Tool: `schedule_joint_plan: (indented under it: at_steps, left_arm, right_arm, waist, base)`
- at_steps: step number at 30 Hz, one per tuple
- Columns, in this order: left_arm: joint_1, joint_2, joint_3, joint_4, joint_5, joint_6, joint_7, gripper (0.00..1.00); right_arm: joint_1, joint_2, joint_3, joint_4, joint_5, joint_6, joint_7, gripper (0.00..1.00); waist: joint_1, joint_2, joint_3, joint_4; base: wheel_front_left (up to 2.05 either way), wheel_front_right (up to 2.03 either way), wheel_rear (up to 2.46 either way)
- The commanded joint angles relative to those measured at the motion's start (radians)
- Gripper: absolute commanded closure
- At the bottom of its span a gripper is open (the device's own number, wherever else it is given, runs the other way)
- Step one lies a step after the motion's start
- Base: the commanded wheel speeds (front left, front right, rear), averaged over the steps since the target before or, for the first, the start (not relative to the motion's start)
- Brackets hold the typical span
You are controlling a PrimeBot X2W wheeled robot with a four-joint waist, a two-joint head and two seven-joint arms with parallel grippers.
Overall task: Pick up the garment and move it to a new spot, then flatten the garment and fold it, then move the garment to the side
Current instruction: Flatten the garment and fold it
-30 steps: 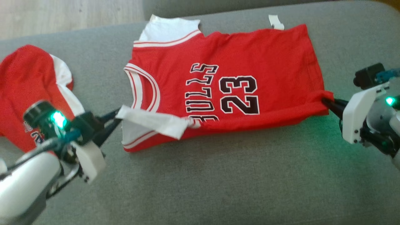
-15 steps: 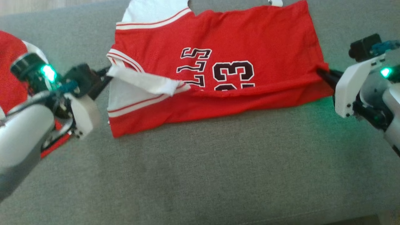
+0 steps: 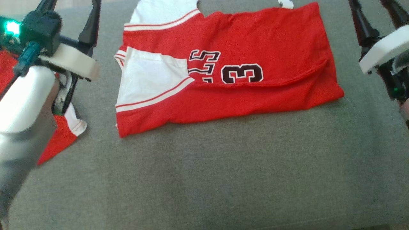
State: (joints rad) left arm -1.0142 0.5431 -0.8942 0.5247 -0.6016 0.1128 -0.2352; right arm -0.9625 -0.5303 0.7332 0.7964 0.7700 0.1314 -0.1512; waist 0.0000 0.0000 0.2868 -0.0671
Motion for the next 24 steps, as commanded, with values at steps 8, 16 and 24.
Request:
schedule_joint_plan:
  at_steps: [8,16,24]
  left_arm:
    - [0.258,-0.045,0.290,-0.270,-0.001,0.160,-0.026,0.00]
    - [0.594,-0.182,0.456,-0.429,0.110,0.166,-0.026,0.00]
    - [0.762,-0.301,0.497,-0.353,0.195,0.088,-0.026,0.00]
  right_arm:
    - [0.176,0.039,-0.217,-0.102,-0.103,-0.001,-0.110,0.00]
    - [0.509,0.168,-0.540,-0.337,-0.313,-0.001,-0.110,0.00]
    - [0.684,0.285,-0.642,-0.415,-0.430,-0.001,-0.110,0.00]
  waist:
    - [0.0000,0.0000,-0.094,0.016]
    - [0.0000,0.0000,-0.153,0.018]
    - [0.0000,0.0000,-0.165,0.012]
  base:
    - [0.00,0.00,0.00]
    - [0.00,0.00,0.00]
    - [0.00,0.00,0.00]
